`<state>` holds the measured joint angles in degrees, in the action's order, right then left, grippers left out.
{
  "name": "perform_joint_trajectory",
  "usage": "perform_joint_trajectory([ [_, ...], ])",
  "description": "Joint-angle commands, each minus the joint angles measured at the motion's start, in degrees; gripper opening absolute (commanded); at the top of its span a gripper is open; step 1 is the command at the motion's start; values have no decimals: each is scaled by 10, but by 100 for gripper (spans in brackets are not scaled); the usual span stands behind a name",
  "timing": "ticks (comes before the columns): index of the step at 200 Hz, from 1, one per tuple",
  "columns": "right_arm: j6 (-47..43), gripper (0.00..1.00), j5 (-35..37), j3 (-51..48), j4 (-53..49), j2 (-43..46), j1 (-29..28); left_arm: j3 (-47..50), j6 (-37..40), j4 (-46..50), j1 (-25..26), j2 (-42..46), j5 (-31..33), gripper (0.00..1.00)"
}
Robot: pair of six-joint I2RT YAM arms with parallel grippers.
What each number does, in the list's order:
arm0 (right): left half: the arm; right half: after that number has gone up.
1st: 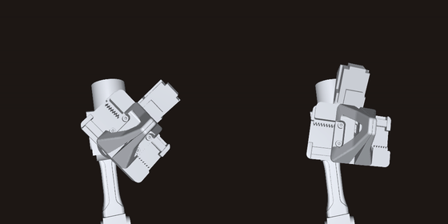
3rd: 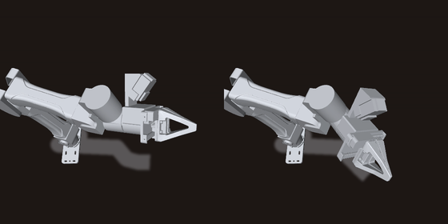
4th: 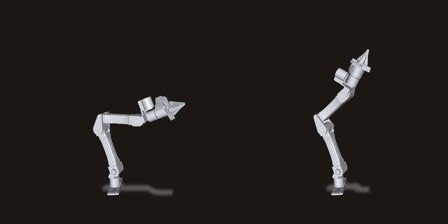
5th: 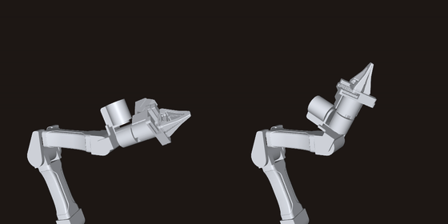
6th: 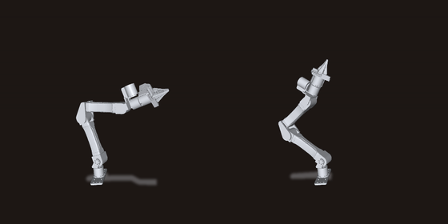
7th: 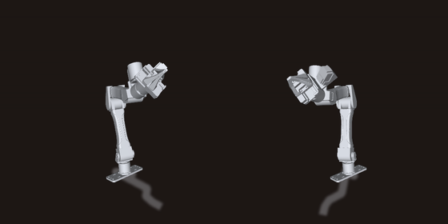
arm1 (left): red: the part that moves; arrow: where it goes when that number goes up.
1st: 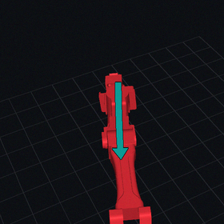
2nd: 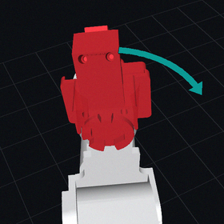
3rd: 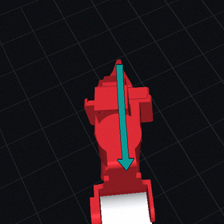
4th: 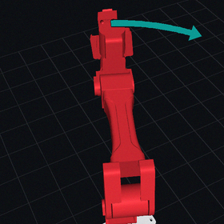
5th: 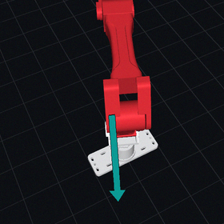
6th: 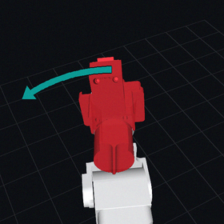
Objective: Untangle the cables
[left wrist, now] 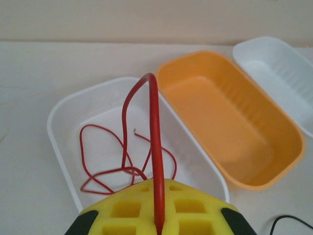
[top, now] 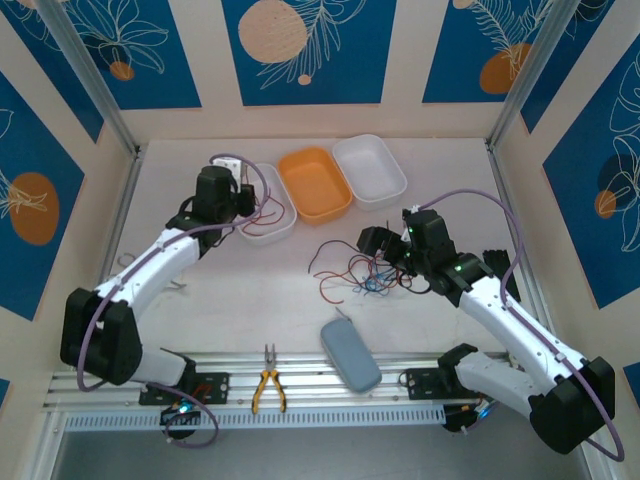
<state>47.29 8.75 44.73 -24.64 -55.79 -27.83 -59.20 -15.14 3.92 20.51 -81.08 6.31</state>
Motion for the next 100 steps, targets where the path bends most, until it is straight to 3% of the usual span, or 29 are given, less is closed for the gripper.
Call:
perform_joint_trajectory([
  [1, 10, 99, 18, -2, -22, 23, 1, -19, -8, 11, -6, -32, -4, 0],
  [100, 19, 99, 49, -7, -57, 65, 2, -126, 45, 81, -6, -188, -28, 0],
])
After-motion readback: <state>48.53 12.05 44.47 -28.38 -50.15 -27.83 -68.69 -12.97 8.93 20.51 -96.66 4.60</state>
